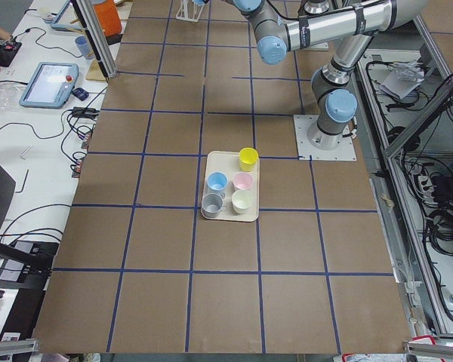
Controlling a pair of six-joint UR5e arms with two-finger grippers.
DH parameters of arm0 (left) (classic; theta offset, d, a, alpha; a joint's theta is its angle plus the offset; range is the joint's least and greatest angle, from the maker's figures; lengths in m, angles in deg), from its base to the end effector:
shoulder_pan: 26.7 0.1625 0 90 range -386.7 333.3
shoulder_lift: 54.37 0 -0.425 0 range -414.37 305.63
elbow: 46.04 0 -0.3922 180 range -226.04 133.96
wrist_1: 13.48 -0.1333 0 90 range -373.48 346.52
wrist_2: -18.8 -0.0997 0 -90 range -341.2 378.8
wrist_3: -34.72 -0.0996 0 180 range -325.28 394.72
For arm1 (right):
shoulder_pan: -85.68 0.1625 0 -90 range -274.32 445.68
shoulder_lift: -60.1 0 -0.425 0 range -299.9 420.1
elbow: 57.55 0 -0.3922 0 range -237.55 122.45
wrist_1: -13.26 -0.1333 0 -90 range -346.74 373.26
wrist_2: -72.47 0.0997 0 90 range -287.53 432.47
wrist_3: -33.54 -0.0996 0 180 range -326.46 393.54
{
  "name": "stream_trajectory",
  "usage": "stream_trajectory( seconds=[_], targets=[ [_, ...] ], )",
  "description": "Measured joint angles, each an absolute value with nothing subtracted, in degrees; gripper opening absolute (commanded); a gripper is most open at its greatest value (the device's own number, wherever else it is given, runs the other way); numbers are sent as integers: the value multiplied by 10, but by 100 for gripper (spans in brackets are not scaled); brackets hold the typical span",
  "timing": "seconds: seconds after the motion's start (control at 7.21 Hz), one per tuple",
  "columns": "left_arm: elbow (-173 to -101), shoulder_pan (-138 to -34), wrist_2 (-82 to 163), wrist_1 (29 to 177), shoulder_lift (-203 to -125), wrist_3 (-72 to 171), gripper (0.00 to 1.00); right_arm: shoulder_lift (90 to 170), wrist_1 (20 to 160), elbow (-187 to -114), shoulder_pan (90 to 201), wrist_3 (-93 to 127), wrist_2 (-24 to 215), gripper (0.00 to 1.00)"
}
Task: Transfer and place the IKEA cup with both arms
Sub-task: 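Close the left gripper on the cup's rim beside the right gripper, then open the right gripper and pull it away from the cup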
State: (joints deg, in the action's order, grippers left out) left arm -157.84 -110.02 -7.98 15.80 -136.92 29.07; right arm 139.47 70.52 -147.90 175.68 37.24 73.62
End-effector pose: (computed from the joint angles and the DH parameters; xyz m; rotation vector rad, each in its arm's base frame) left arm -0.1711 -0.4491 0.5279 -0.4944 -1.9463 0.9552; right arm 0.2329 -0.5369 0.4380 0.5516 1.4823 0.5387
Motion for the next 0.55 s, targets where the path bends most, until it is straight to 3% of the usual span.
stream_trajectory(
  seconds=[0.28, 0.55],
  targets=[
    [-1578, -1100, -80, 158, -1366, 290, 0, 1395, 706, -1479, 1757, 372, 736, 25],
    [-1578, -1100, -81, 158, -1364, 290, 0, 1395, 705, -1479, 1757, 372, 736, 31]
  ],
)
